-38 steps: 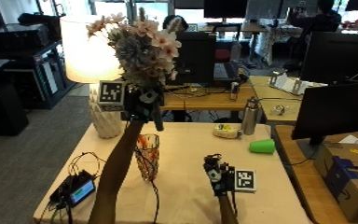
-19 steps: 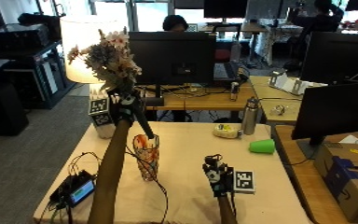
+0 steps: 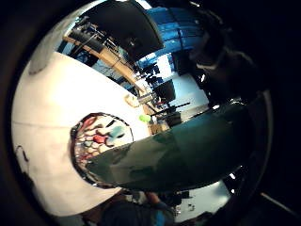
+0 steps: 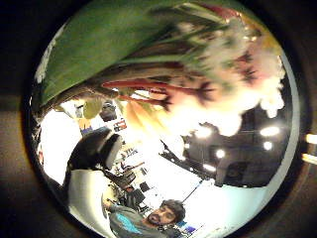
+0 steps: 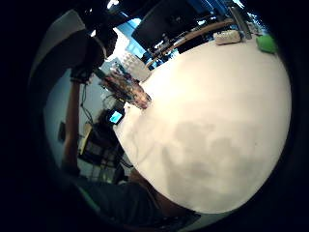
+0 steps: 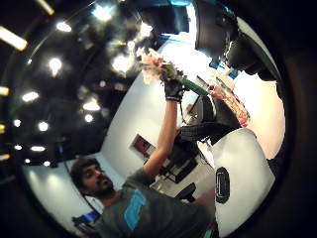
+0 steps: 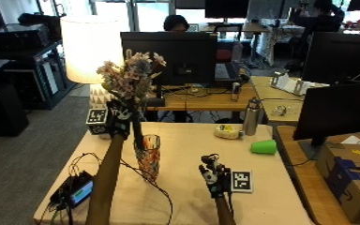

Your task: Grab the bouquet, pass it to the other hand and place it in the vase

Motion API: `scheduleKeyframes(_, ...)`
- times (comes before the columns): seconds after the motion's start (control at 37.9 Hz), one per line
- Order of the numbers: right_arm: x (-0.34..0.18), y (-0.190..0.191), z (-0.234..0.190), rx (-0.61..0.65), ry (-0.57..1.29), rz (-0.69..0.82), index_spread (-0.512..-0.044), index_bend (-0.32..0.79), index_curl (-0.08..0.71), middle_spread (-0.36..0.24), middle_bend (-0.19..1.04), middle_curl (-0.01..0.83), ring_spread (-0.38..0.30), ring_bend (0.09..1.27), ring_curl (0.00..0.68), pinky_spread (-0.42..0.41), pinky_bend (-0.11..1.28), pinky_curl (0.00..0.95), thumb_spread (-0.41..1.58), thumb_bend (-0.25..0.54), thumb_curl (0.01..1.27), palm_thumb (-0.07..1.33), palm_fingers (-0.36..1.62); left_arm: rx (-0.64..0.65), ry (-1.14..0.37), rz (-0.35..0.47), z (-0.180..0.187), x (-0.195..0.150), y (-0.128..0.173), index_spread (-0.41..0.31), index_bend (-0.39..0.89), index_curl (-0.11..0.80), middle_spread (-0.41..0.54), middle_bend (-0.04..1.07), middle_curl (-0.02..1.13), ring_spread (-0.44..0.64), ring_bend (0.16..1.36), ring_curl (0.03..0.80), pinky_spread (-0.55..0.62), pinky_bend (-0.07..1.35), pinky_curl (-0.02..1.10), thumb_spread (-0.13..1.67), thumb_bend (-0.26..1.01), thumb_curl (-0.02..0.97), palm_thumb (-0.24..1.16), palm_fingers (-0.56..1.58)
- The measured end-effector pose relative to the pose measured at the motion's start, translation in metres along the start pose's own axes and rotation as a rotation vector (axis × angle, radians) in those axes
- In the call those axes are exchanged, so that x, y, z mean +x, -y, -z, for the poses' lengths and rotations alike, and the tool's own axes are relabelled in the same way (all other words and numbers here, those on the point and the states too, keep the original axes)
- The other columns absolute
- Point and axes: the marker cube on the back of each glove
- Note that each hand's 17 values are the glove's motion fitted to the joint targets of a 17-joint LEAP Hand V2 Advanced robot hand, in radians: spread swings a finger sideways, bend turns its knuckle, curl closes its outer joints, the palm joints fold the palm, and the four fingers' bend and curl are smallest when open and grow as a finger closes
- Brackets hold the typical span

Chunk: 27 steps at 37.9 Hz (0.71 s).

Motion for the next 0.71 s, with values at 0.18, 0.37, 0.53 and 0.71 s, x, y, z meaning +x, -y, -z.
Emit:
scheduleKeyframes(0.18, -0.019, 0.001, -0.01, -0.009, 0.047, 0.085, -0.277, 0.12, 0.327, -0.145, 0.27, 0.464, -0.165, 0.48, 0.409, 0.142, 0.28, 0.361, 0.98, -0.022, 0.54, 0.85, 1.05, -0.084, 0.091, -0.009, 0.007, -0.001, -0.016, 0.014, 0.03, 0.373, 0.005, 0.17, 0.42, 0.01, 0.67, 0.413, 0.18, 0.63, 0.46, 0.9, -0.09, 0.392, 0.39, 0.22)
scheduleKeyframes(0.37, -0.033, -0.004, -0.017, -0.017, 0.117, 0.077, -0.276, 0.13, 0.326, -0.139, 0.27, 0.468, -0.161, 0.43, 0.403, 0.159, 0.26, 0.362, 0.98, -0.023, 0.54, 0.85, 1.04, -0.132, 0.319, 0.094, 0.021, -0.017, -0.024, 0.053, 0.15, 0.342, 0.165, 0.16, 0.36, 0.19, 0.65, 0.369, 0.34, 0.64, 0.43, 0.82, -0.12, 0.338, 0.13, 0.12)
scheduleKeyframes(0.53, -0.017, -0.001, -0.011, -0.004, -0.032, 0.101, -0.276, 0.13, 0.325, -0.135, 0.26, 0.467, -0.161, 0.41, 0.404, 0.173, 0.23, 0.363, 0.98, -0.022, 0.54, 0.85, 1.04, -0.058, 0.861, 0.137, 0.047, -0.027, -0.031, -0.012, 0.46, 0.431, 0.151, 0.18, 0.33, 0.22, 0.56, 0.314, 0.4, 0.44, 0.34, 0.77, -0.1, 0.311, -0.05, 0.37)
scheduleKeyframes(0.71, -0.026, -0.004, -0.012, 0.0, -0.008, 0.081, -0.276, 0.12, 0.324, -0.133, 0.26, 0.468, -0.158, 0.4, 0.404, 0.188, 0.21, 0.364, 0.99, -0.022, 0.53, 0.85, 1.04, -0.107, 1.214, 0.165, 0.074, -0.021, -0.04, -0.093, 0.54, 0.461, 0.077, 0.2, 0.36, 0.17, 0.5, 0.299, 0.41, 0.27, 0.3, 0.75, -0.06, 0.302, -0.04, 0.53)
